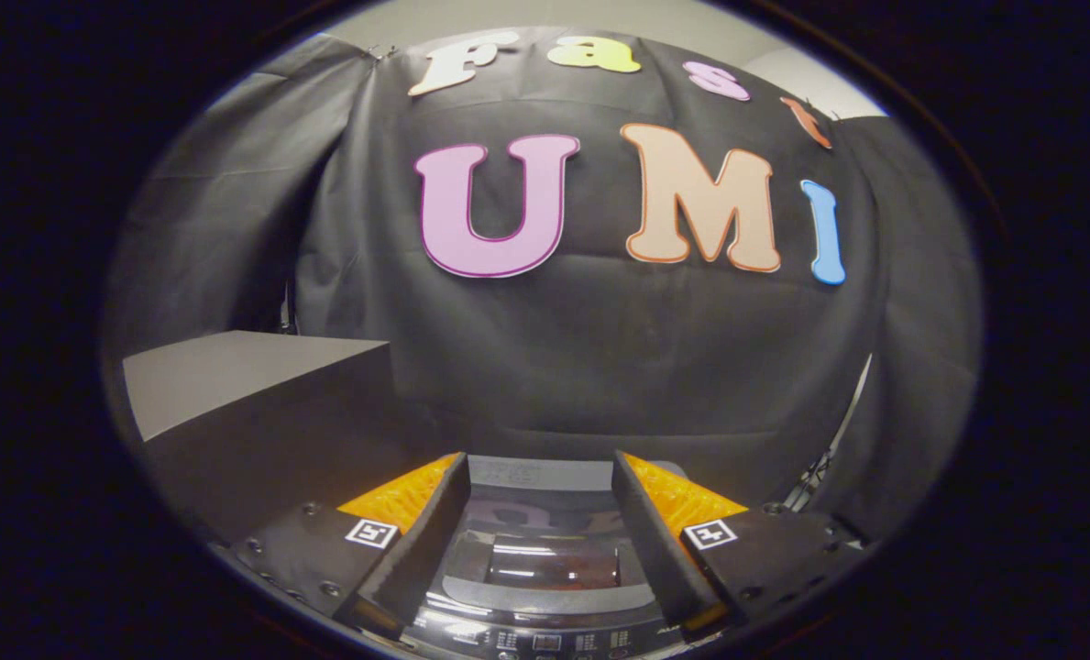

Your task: Put the clothes into the washing machine and then close the washing machine lid.

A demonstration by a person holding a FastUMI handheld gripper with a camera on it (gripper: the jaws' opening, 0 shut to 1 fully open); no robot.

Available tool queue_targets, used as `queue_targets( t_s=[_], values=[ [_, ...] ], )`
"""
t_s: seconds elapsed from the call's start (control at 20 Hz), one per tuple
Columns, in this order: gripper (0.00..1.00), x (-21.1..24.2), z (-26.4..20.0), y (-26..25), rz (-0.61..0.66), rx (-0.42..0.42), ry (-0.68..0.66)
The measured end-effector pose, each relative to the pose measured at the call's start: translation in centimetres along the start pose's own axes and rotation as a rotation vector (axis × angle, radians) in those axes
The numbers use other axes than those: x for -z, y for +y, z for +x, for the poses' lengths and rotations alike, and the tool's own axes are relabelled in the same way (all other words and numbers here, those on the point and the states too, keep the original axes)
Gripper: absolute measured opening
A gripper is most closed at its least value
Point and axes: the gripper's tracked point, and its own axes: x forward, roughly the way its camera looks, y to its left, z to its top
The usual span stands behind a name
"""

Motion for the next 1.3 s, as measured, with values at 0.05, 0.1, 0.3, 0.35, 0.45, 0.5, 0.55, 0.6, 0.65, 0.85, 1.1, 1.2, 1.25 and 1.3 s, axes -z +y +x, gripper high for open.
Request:
queue_targets(
  t_s=[0.05, 0.1, 0.3, 0.35, 0.45, 0.5, 0.55, 0.6, 0.65, 0.85, 1.1, 1.2, 1.25, 1.3],
  values=[
    [0.97, 0.1, -0.8, -0.4, 0.000, 0.001, -0.011],
    [0.97, 0.2, -1.5, -0.9, -0.001, 0.004, -0.023],
    [0.97, 1.4, -4.7, -2.8, -0.001, 0.008, -0.058],
    [0.97, 1.8, -5.5, -3.4, 0.000, 0.011, -0.064],
    [0.97, 2.8, -7.3, -4.2, 0.003, 0.015, -0.073],
    [0.98, 3.3, -8.1, -4.6, 0.004, 0.015, -0.076],
    [0.98, 3.8, -8.9, -5.0, 0.005, 0.017, -0.081],
    [0.98, 4.3, -9.7, -5.4, 0.004, 0.018, -0.088],
    [0.98, 4.7, -10.6, -5.9, 0.001, 0.021, -0.093],
    [0.98, 6.8, -14.3, -7.6, -0.004, 0.038, -0.116],
    [0.97, 10.1, -19.3, -9.5, 0.011, 0.075, -0.115],
    [0.97, 11.4, -21.0, -10.3, 0.026, 0.090, -0.102],
    [0.97, 11.7, -21.9, -10.5, 0.035, 0.092, -0.103],
    [0.97, 12.2, -22.9, -10.6, 0.042, 0.094, -0.107]
  ],
)
